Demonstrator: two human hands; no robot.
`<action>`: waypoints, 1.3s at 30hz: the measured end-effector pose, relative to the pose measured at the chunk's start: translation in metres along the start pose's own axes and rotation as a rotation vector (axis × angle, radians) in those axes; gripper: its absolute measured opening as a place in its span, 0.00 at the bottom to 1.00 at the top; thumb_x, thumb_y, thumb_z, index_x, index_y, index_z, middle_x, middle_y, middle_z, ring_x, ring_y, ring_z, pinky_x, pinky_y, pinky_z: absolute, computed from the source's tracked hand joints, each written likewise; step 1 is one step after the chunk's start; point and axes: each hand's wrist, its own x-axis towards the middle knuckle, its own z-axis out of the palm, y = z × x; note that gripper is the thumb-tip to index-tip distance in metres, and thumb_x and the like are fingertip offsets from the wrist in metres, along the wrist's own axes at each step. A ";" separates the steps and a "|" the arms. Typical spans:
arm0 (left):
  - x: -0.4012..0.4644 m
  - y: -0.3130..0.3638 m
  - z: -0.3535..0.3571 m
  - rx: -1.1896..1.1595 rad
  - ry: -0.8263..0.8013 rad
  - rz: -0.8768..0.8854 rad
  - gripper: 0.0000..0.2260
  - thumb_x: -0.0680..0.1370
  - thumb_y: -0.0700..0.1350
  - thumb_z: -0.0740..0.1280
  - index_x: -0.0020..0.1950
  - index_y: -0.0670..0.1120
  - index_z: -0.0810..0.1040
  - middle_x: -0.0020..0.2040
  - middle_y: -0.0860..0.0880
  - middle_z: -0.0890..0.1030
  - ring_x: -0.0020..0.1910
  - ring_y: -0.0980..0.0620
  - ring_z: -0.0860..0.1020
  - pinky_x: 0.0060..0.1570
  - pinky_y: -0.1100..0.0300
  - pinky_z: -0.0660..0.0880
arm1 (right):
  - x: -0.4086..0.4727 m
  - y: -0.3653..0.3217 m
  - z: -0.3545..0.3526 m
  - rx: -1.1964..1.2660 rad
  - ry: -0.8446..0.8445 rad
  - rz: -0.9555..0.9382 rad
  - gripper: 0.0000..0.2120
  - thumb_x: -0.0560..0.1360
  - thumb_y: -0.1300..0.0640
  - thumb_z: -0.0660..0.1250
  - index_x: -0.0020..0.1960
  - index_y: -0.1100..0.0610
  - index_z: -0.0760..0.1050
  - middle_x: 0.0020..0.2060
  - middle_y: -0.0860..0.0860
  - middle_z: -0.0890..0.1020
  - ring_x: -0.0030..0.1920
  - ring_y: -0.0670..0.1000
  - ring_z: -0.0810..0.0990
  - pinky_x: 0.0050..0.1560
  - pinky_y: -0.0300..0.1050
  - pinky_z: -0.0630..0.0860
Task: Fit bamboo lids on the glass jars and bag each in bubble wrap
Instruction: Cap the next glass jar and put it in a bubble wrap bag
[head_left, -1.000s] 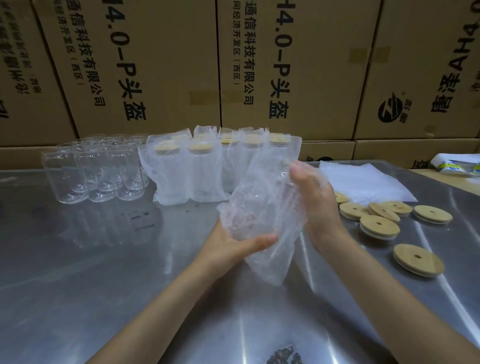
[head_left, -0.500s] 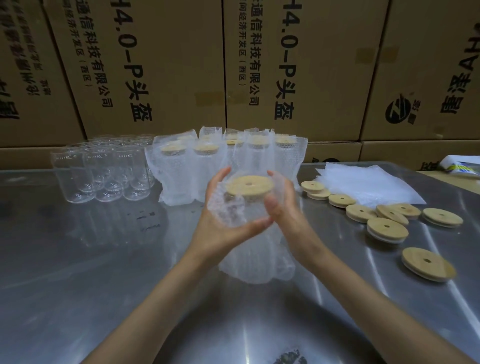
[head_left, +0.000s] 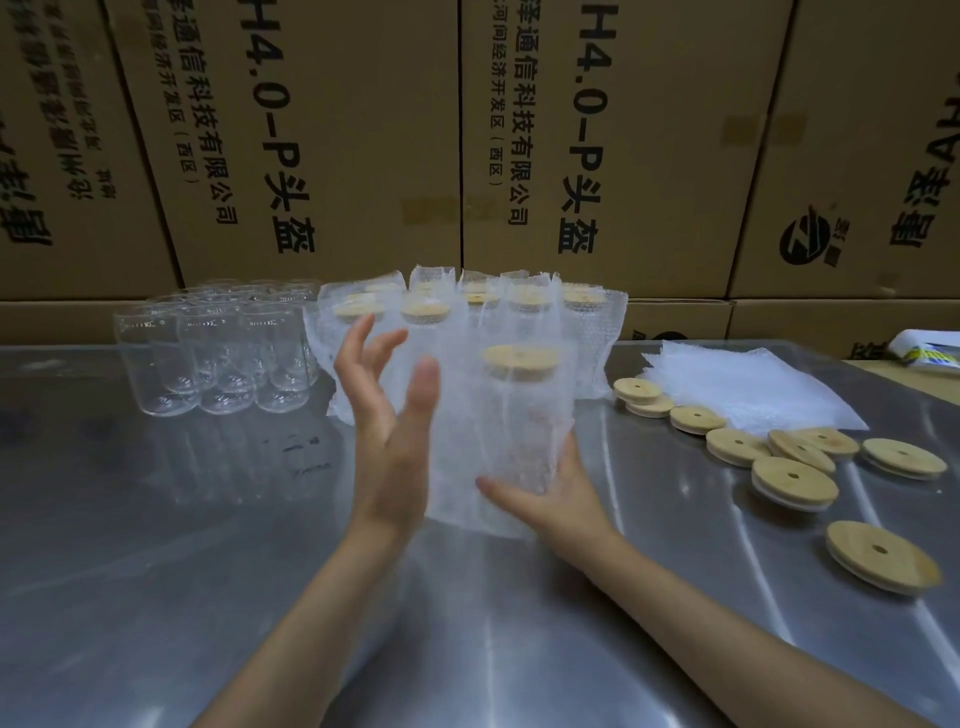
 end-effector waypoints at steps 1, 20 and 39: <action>0.001 -0.010 -0.001 -0.005 0.054 -0.032 0.22 0.74 0.64 0.60 0.66 0.63 0.60 0.64 0.61 0.70 0.67 0.66 0.67 0.59 0.76 0.63 | 0.007 0.002 0.000 0.048 0.059 0.012 0.32 0.68 0.67 0.76 0.62 0.48 0.62 0.55 0.39 0.74 0.48 0.25 0.76 0.45 0.20 0.69; 0.079 -0.151 -0.028 0.412 0.340 -0.482 0.42 0.73 0.47 0.71 0.78 0.44 0.49 0.77 0.43 0.55 0.75 0.43 0.56 0.72 0.43 0.57 | 0.129 0.066 0.027 -0.361 0.517 0.218 0.44 0.67 0.41 0.74 0.73 0.49 0.51 0.69 0.54 0.68 0.66 0.57 0.72 0.51 0.47 0.68; 0.096 -0.178 -0.028 0.454 0.213 -0.441 0.43 0.72 0.46 0.71 0.79 0.47 0.48 0.77 0.48 0.57 0.75 0.47 0.60 0.68 0.52 0.61 | 0.162 0.083 0.031 -0.408 0.190 0.195 0.50 0.69 0.38 0.72 0.78 0.57 0.48 0.76 0.54 0.58 0.75 0.56 0.58 0.74 0.54 0.59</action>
